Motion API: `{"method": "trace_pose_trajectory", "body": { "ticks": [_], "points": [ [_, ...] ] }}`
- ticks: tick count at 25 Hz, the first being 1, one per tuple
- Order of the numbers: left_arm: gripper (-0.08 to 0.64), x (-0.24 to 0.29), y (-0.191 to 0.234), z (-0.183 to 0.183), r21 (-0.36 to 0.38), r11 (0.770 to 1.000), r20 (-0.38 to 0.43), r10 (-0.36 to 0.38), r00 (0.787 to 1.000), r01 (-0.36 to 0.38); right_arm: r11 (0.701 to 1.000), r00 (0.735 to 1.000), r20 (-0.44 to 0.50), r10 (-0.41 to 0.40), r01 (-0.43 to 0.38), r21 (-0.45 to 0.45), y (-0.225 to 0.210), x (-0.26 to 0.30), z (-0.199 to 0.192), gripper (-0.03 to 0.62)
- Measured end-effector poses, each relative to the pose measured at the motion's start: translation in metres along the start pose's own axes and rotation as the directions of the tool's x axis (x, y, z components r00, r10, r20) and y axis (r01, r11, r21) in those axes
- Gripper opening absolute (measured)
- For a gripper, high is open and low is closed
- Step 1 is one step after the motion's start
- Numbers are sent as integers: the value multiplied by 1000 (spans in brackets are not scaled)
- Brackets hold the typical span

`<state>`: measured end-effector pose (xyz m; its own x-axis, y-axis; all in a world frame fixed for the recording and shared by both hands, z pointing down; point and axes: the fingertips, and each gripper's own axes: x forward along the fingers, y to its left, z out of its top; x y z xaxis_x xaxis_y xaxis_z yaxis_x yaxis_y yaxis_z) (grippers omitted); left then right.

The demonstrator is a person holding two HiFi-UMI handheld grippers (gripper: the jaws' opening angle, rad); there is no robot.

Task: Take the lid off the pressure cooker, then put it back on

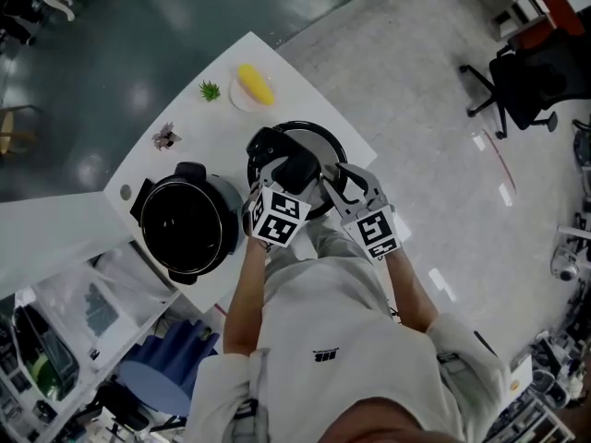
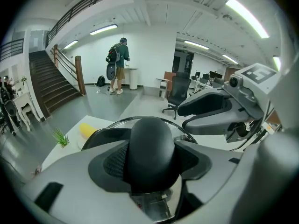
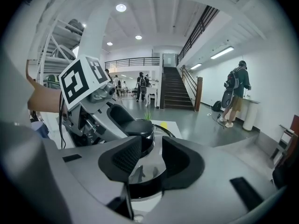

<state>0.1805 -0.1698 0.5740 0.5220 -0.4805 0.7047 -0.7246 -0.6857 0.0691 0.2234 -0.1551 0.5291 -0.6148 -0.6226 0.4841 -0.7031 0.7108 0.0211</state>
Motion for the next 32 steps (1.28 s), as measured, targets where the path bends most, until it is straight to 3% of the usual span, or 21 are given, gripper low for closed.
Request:
{"method": "trace_pose_trajectory", "body": {
  "ticks": [16,32],
  "points": [
    [288,-106,13,32,17,1000,50,0,999,-1,992,993,84,81,-72,-108,50,-21,88,126],
    [288,-196,55,-11,-19,999,58,41,997,-40,955,970,138,202,-164,-248,139,8,136,129]
  ]
}}
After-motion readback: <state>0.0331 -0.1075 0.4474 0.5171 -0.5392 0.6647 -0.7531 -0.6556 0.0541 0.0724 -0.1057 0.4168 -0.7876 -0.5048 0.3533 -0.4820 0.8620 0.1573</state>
